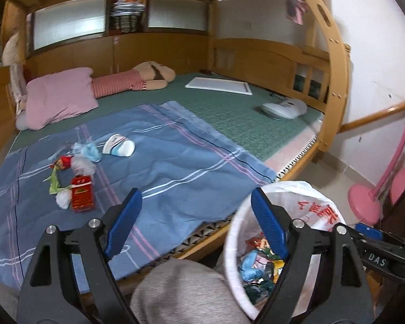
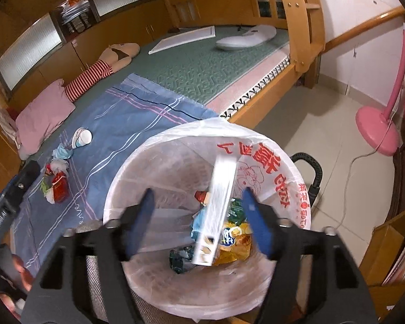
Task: Collect trash
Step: 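Return to the bed and grasp the red cigarette pack with the right gripper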
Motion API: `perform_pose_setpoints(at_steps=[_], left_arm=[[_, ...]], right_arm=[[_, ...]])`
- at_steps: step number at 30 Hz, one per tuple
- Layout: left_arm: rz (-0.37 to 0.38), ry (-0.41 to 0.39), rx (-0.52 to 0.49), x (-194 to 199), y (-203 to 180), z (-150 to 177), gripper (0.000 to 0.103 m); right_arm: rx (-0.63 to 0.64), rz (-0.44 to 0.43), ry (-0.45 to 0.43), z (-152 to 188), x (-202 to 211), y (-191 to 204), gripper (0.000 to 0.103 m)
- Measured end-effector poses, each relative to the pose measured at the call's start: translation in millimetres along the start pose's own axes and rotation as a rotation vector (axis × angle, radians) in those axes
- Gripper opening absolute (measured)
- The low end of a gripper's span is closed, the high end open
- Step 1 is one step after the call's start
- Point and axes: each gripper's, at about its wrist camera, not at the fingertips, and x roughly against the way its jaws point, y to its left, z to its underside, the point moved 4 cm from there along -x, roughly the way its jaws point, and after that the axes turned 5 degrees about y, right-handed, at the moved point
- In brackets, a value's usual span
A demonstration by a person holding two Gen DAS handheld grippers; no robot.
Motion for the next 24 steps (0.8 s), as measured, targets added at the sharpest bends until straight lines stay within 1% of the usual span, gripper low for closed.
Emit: perform_pose_setpoints(at_steps=[6, 8, 11, 13, 14, 18, 20, 22, 24], left_arm=[[-0.058, -0.007, 0.054, 4, 46, 2, 0.083], [-0.089, -0.017, 0.075, 9, 70, 3, 0.083], [-0.172, -0.047, 0.129, 21, 129, 8, 0.086], [-0.225, -0.058, 0.158, 27, 165, 14, 0.086], [-0.254, -0.06, 0.174, 30, 184, 18, 0.086], [-0.423, -0.035, 0.264, 37, 273, 38, 0.086], [-0.479, -0.036, 0.301, 44, 306, 45, 0.086], [-0.522, -0.04, 0.332, 49, 330, 54, 0.086], [-0.543, -0.032, 0.369, 49, 354, 63, 0.086]], right_arm=[[0.026, 0.001, 0.008, -3, 0, 10, 0.072], [0.049, -0.007, 0.006, -6, 0, 19, 0.072], [0.099, -0.043, 0.008, -8, -6, 41, 0.076], [0.146, -0.077, 0.018, -9, -15, 66, 0.076], [0.182, -0.105, 0.031, -8, -23, 86, 0.076], [0.28, -0.195, 0.09, -4, -52, 151, 0.076], [0.326, -0.24, 0.115, 1, -67, 186, 0.076], [0.366, -0.284, 0.151, 6, -85, 221, 0.076], [0.411, -0.308, 0.199, 13, -107, 257, 0.076]])
